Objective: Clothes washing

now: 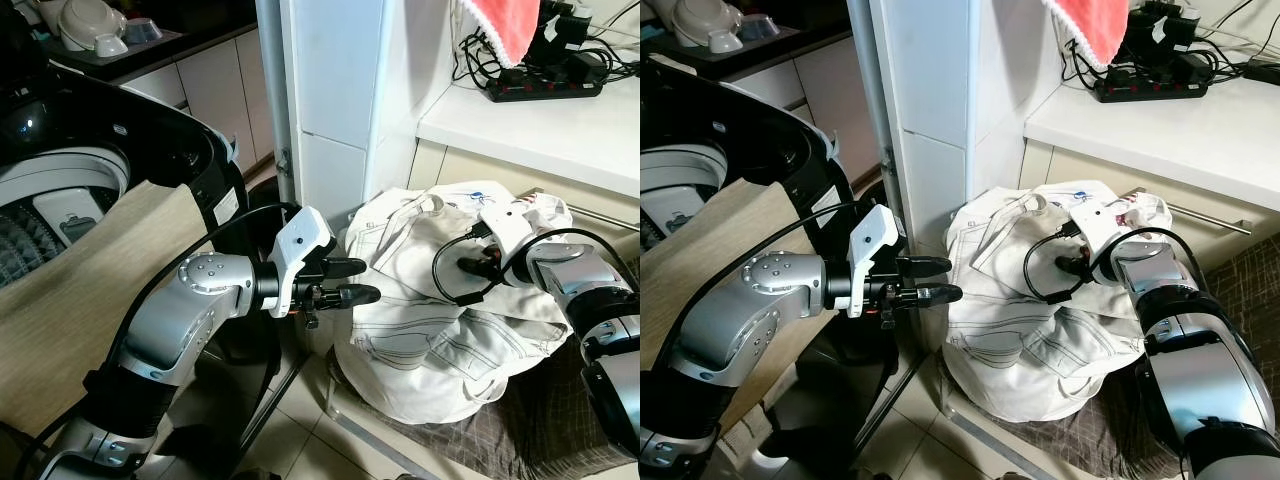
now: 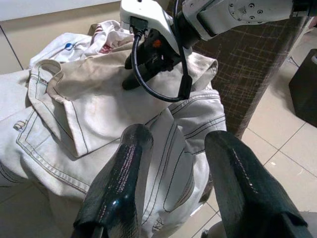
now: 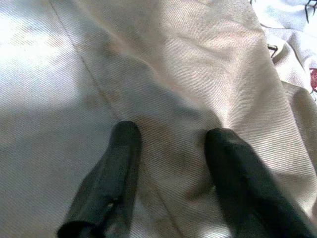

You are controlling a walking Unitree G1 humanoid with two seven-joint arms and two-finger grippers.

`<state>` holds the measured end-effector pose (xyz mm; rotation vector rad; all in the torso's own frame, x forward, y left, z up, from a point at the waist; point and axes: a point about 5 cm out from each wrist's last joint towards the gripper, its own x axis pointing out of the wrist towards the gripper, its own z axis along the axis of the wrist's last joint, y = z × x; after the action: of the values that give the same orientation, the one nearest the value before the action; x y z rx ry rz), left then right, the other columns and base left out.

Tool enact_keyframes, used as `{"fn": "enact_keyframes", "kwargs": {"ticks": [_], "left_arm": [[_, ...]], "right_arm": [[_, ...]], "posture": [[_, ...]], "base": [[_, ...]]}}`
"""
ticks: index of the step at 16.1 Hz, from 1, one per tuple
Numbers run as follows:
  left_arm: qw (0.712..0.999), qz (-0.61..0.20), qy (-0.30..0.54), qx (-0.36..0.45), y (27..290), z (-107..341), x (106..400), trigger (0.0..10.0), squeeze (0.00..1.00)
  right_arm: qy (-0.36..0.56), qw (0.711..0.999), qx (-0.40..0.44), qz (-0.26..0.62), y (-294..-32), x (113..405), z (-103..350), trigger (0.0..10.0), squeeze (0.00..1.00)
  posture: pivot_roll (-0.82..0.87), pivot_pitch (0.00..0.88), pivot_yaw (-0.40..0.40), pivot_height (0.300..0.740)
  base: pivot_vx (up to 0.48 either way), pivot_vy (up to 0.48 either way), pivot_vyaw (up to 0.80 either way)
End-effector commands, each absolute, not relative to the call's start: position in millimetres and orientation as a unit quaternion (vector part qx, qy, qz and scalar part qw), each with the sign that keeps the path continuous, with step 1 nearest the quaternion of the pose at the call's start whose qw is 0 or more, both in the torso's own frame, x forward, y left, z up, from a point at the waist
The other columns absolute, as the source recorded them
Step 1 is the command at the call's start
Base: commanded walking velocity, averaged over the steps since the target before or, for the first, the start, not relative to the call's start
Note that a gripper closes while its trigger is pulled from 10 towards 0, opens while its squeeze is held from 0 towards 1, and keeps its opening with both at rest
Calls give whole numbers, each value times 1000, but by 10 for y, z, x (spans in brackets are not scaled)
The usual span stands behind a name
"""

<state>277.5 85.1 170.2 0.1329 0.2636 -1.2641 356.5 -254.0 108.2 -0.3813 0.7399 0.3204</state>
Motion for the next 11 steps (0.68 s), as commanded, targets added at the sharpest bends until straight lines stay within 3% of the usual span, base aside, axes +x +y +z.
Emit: {"fn": "enact_keyframes", "kwargs": {"ticks": [1, 6, 11], "left_arm": [[795, -590, 125, 66, 869, 1716, 2763, 10000, 0], [797, -587, 124, 70, 877, 1726, 2777, 10000, 0], [802, -580, 118, 74, 873, 1731, 2801, 10000, 0]], "right_arm": [[359, 902, -180, 160, -2524, 3575, 1090, 0, 0], [342, 914, -156, 154, -2555, 3597, 1151, 0, 0], [314, 932, -72, 164, -2551, 3620, 1242, 0, 0]], "posture": [[-135, 0, 67, 740], [-136, 0, 70, 740], [-137, 0, 68, 740]], "base": [[0, 0, 0], [0, 0, 0], [0, 0, 0]]}}
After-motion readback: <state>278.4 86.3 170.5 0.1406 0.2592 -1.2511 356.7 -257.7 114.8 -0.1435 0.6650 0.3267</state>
